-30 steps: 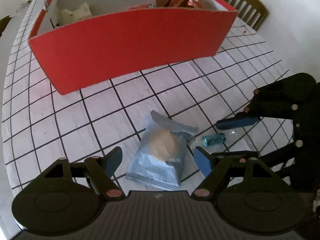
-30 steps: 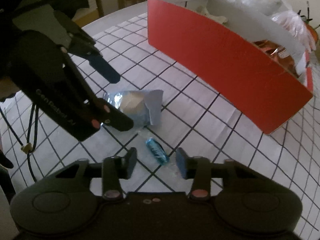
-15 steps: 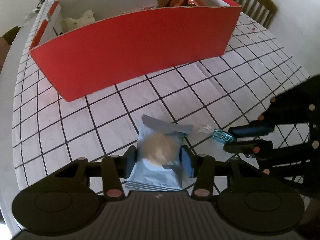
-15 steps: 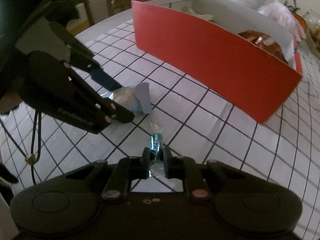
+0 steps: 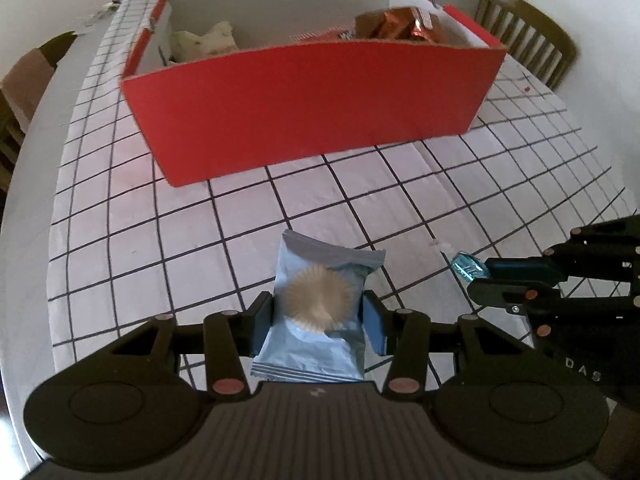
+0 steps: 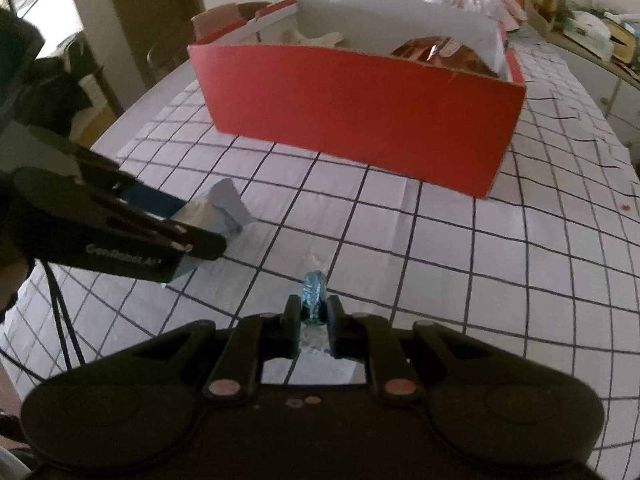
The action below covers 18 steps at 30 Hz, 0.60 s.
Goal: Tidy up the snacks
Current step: 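Grasp the blue cookie packet with the left gripper while the right grasps the small blue candy, then carry both items into the red box and open both grippers to release them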
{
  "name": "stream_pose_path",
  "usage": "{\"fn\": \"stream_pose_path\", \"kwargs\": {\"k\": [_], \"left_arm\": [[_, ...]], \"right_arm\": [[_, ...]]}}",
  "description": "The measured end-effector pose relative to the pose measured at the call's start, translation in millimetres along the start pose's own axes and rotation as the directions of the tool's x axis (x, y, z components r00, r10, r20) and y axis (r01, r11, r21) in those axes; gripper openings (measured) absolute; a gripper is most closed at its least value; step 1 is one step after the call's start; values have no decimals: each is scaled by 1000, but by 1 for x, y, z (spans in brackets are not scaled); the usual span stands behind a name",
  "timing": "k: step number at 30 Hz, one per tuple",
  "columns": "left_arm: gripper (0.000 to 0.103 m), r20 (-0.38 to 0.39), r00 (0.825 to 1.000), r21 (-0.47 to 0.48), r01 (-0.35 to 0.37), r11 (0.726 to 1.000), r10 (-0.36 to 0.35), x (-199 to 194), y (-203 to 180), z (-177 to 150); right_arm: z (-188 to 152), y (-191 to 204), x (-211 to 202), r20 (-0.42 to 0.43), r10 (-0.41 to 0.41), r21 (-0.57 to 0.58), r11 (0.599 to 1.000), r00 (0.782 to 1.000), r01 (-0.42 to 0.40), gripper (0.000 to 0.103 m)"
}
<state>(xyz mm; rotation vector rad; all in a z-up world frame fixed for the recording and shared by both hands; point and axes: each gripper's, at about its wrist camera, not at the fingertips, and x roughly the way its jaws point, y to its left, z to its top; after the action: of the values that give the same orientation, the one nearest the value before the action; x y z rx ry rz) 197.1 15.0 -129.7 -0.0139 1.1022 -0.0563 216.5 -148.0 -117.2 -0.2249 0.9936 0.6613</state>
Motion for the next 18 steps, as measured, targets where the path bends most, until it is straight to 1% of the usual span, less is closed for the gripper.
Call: {"fn": "stream_pose_path", "kwargs": {"k": [8,18], "left_arm": [[47,54,999,-48,2,999,1,-29,6,3],[47,137,990,-103,3,995,12,-65,14,10]], "right_arm": [[4,5,-22,62,-15,50,999,998,12,11],[21,9,-52,143,-33,66,998,989,24,11]]}}
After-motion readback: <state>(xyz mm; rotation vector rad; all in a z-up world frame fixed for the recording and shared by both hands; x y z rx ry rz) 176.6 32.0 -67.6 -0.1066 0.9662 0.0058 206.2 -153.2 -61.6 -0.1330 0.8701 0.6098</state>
